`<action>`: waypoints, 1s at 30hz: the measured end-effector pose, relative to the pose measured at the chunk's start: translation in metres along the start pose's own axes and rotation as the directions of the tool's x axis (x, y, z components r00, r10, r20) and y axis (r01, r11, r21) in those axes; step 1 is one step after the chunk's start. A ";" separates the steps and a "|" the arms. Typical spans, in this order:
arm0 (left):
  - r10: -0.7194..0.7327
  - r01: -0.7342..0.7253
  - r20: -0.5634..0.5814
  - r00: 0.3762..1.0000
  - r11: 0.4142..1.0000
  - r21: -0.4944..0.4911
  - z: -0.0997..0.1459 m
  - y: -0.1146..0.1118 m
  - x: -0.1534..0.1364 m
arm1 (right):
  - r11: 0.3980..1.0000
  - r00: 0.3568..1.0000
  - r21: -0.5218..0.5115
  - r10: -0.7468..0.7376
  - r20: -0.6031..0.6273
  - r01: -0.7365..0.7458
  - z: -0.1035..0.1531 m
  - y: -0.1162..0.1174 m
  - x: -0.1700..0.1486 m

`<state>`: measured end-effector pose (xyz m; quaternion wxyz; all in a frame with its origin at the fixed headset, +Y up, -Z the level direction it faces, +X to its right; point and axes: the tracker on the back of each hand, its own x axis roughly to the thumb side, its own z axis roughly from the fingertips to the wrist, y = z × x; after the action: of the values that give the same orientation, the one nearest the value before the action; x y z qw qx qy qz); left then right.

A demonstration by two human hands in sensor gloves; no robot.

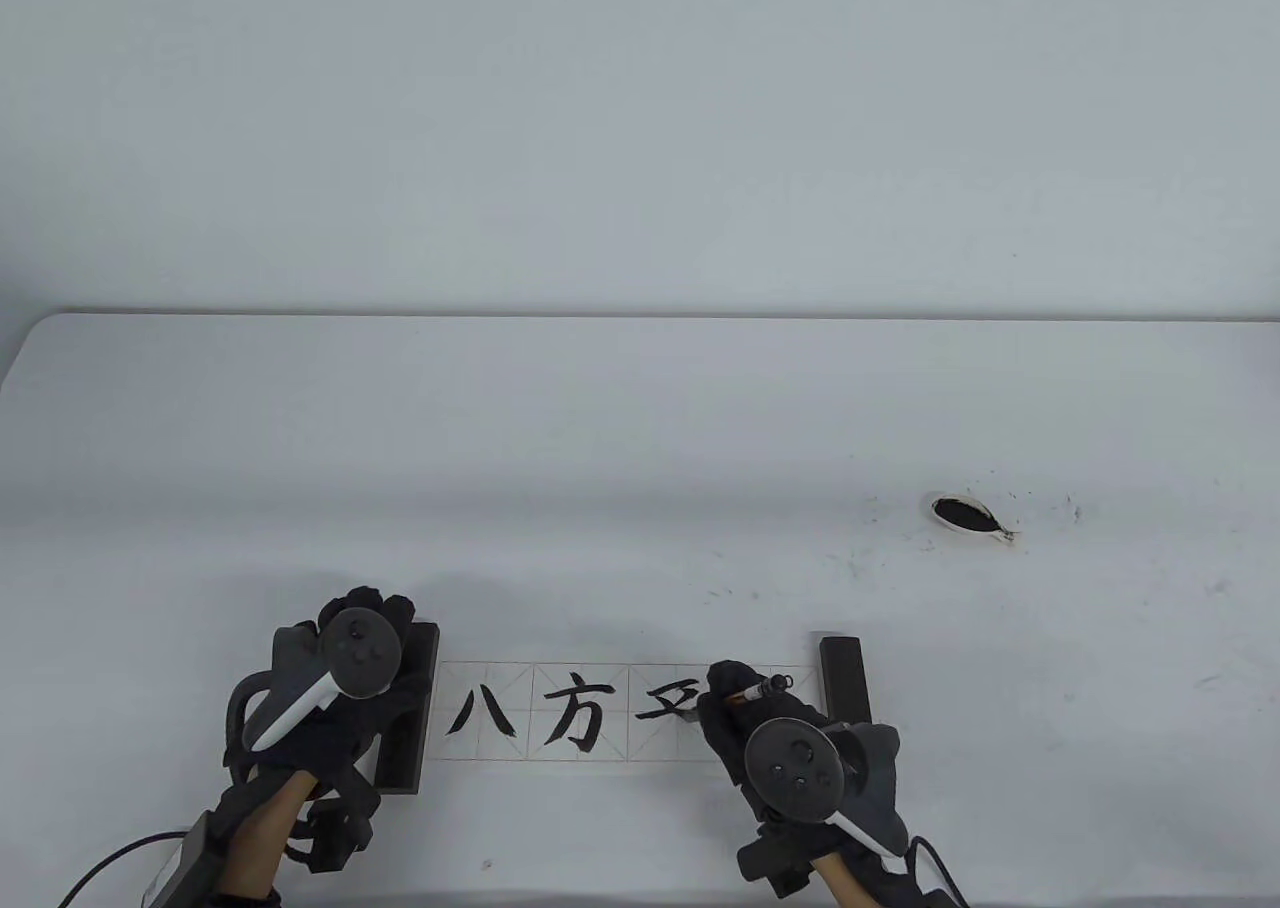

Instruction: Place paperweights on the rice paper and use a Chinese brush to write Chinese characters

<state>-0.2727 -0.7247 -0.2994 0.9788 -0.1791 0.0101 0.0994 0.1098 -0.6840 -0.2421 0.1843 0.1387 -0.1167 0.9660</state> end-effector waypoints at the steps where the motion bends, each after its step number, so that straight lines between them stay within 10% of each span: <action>1: -0.001 0.001 0.000 1.000 1.000 0.000 0.000 0.000 0.000 | 1.000 1.000 -0.010 0.014 -0.015 -0.015 0.000 -0.002 -0.001; 12: -0.001 0.001 -0.002 1.000 1.000 0.000 0.000 0.000 0.000 | 0.990 0.999 -0.139 -0.038 0.005 0.038 0.000 -0.004 0.002; 30: -0.004 0.004 -0.002 1.000 1.000 -0.002 -0.001 -0.001 0.001 | 0.999 1.000 -0.033 0.004 0.012 -0.004 -0.007 0.013 0.005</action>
<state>-0.2716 -0.7258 -0.3001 0.9788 -0.1801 0.0106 0.0975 0.0992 -0.6920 -0.2493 0.1840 0.1411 -0.1339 0.9635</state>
